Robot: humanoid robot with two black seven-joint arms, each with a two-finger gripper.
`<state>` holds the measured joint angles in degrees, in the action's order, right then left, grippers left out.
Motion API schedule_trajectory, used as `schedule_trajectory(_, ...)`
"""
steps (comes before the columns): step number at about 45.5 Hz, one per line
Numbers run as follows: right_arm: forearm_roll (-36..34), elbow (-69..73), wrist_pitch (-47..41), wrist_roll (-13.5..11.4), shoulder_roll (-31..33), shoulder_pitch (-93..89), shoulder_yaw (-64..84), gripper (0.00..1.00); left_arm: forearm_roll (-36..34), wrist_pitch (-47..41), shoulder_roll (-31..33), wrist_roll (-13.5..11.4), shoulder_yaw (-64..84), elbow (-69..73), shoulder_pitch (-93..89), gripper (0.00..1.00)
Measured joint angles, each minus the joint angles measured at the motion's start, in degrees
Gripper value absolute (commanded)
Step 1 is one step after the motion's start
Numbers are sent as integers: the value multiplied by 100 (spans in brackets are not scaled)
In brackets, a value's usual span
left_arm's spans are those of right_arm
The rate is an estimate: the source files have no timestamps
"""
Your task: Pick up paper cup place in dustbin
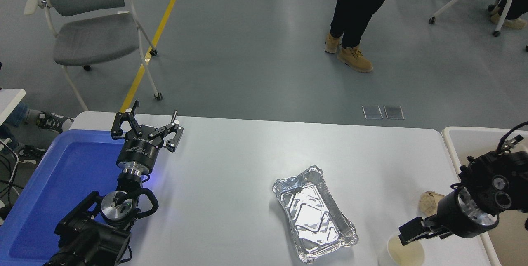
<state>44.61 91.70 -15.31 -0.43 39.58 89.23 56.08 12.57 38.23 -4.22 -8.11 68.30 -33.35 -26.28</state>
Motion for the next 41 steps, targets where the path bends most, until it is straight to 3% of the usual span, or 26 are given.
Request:
schedule_trajectory(13, 113, -240, 360, 25, -110, -472, -65, 100, 0, 0, 0, -3, 0, 0, 0, 99)
schedule_trajectory(23, 223, -340, 493, 141, -143, -680, -80, 93, 1, 0, 0, -3, 0, 0, 0, 99)
schedule_trajectory(29, 298, -377, 544, 228, -148, -741, -85, 74, 1, 0, 0, -2, 0, 0, 0, 99)
schedule_trajectory(34, 333, -405, 593, 316, -154, -791, -86, 36, 1, 0, 0, -1, 0, 0, 0, 99)
schedule_trajectory(37, 347, -426, 620, 360, -160, -819, -85, 19, 1, 0, 0, 1, 0, 0, 0, 99)
schedule_trajectory(38, 355, -436, 636, 378, -164, -832, -85, 5, 2, 0, 0, 1, 0, 0, 0, 99)
schedule_trajectory(39, 359, -443, 645, 388, -169, -842, -84, 0, 2, 0, 0, 1, 0, 0, 0, 99)
schedule_trajectory(41, 367, -459, 675, 411, -181, -864, -82, 0, 2, 0, 0, 1, 0, 0, 0, 99)
